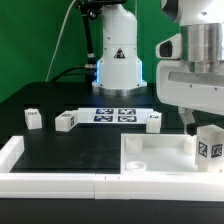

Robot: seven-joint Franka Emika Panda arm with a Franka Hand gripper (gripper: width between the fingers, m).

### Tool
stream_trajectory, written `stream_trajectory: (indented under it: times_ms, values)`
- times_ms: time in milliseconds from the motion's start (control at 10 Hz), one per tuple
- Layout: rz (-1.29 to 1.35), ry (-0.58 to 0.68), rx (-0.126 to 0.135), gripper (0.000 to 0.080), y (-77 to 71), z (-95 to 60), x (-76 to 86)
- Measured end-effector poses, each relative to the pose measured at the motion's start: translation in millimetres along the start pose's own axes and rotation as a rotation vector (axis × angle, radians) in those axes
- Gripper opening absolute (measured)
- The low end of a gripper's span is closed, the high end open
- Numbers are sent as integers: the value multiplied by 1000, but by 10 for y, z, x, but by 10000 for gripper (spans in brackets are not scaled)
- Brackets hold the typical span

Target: Assemble one leg

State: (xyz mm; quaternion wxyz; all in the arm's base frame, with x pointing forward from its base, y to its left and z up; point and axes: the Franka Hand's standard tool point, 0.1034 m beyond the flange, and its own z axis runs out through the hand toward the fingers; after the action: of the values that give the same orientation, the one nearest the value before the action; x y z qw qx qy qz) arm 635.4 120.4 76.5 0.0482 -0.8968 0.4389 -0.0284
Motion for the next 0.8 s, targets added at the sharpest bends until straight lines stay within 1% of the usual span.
stream_trajectory:
  times_ms: [100,200,400,500,800]
  values:
    - [-151,-5,-27,643,-17,-12,-51]
    - [-284,-6,-29,643,-34,-21,-56]
    - [-561,-8,-31,649,2,-14,16]
    - [-684,2,-44,649,-10,-15,5]
    - [-934,0,-47,649,-10,-20,18]
